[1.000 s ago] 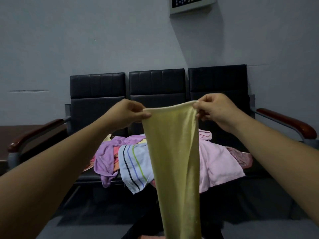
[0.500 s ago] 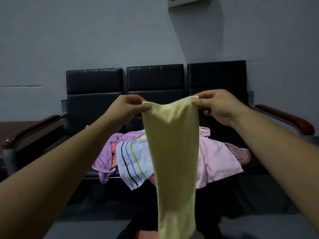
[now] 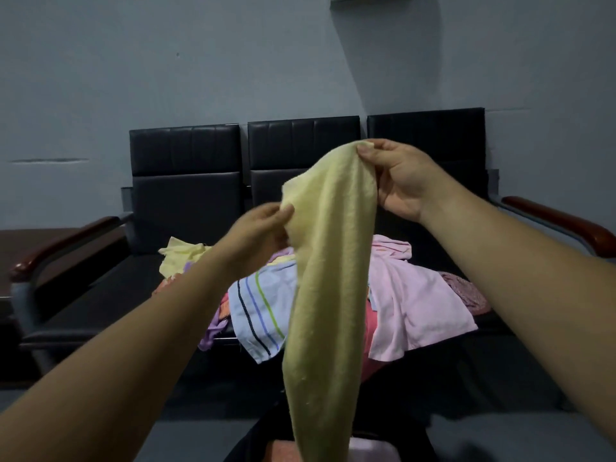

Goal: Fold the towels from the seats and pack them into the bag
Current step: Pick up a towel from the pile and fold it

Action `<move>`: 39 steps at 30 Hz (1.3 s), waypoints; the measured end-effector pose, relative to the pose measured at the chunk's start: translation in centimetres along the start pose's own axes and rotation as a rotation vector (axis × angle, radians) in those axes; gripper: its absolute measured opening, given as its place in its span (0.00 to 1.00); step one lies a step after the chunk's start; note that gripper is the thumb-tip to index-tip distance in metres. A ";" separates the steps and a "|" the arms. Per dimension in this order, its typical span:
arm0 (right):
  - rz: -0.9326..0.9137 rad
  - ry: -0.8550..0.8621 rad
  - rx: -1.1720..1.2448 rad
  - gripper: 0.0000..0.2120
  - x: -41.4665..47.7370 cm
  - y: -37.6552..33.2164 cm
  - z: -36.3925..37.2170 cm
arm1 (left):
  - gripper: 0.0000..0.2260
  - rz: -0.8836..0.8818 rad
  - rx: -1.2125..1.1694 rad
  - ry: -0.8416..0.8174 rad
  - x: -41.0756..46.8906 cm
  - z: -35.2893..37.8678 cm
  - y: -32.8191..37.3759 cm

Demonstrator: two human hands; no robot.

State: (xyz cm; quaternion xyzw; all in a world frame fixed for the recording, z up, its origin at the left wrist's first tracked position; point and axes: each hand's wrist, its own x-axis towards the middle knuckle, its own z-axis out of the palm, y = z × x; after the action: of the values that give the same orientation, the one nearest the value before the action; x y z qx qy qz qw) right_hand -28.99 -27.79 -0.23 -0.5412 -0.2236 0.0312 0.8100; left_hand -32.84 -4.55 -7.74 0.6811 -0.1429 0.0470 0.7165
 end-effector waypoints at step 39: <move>0.671 -0.107 -0.055 0.19 -4.9 13.8 -7.3 | 0.28 -0.284 -0.743 0.001 0.6 3.6 -5.9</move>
State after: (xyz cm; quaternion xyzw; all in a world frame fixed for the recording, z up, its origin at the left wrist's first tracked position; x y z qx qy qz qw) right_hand -27.87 -29.86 -16.48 -0.6040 -0.0761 0.3180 0.7268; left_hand -31.26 -8.61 -13.17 0.3883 -0.0540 -0.1070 0.9137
